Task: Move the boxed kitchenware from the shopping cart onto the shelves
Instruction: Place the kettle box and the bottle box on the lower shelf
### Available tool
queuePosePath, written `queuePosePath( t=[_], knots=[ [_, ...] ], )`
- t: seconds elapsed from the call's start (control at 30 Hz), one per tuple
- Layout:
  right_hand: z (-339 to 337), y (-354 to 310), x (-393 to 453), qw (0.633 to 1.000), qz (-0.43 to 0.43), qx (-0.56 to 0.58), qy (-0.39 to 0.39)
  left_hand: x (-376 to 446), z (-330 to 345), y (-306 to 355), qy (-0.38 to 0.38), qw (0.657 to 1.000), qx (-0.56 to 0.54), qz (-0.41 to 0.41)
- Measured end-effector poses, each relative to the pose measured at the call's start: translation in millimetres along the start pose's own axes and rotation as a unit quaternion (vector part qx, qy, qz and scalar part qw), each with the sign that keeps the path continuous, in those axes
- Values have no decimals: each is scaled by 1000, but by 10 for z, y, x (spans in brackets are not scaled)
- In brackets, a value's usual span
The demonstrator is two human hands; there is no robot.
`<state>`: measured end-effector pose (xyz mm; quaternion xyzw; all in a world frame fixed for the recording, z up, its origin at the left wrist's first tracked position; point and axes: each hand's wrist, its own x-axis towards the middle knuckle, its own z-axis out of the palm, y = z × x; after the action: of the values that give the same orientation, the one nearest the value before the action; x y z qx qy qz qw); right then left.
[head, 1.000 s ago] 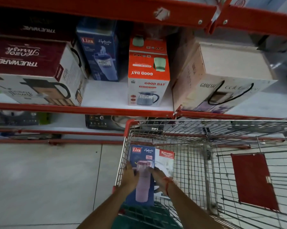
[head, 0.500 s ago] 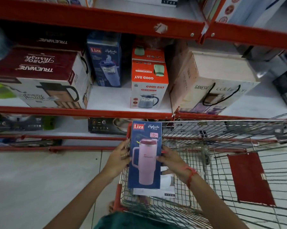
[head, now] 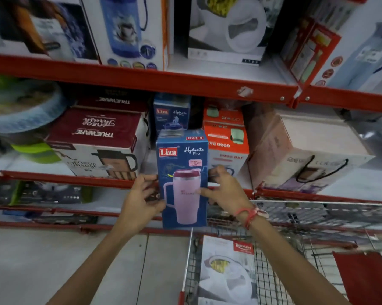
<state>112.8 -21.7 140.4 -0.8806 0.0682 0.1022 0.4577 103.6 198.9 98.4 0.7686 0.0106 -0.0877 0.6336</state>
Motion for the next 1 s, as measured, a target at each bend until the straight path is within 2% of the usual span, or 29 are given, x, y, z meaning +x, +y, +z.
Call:
queuePosePath(
  t=[0.1,0.2,0.33,0.5,0.67,0.83,0.9,1.0],
  knots=[
    [107,-242,302,998,-34,-20,51,311,-146,157,44,995,63,62],
    [284,-330,590,990,-52,-78,103,711,-138,185,91,972,186,114],
    [540,-257,861,978,-52,-126,161,1052,18,88,129,954,250,106],
    [720,-72,1058,970,-32,-157,180,1239,138,-89,140,955,248,82],
    [693,113,1150,968,-35,-184,166,1262,155,-254,121,960,243,67],
    [662,556,868,983,-85,-136,89,876,358,-546,144,969,200,0],
    [673,853,641,986,-81,-128,67,656,513,-657,162,968,191,-9],
    [712,1374,287,986,-37,-163,28,346,811,-794,124,972,201,-8]
  ],
)
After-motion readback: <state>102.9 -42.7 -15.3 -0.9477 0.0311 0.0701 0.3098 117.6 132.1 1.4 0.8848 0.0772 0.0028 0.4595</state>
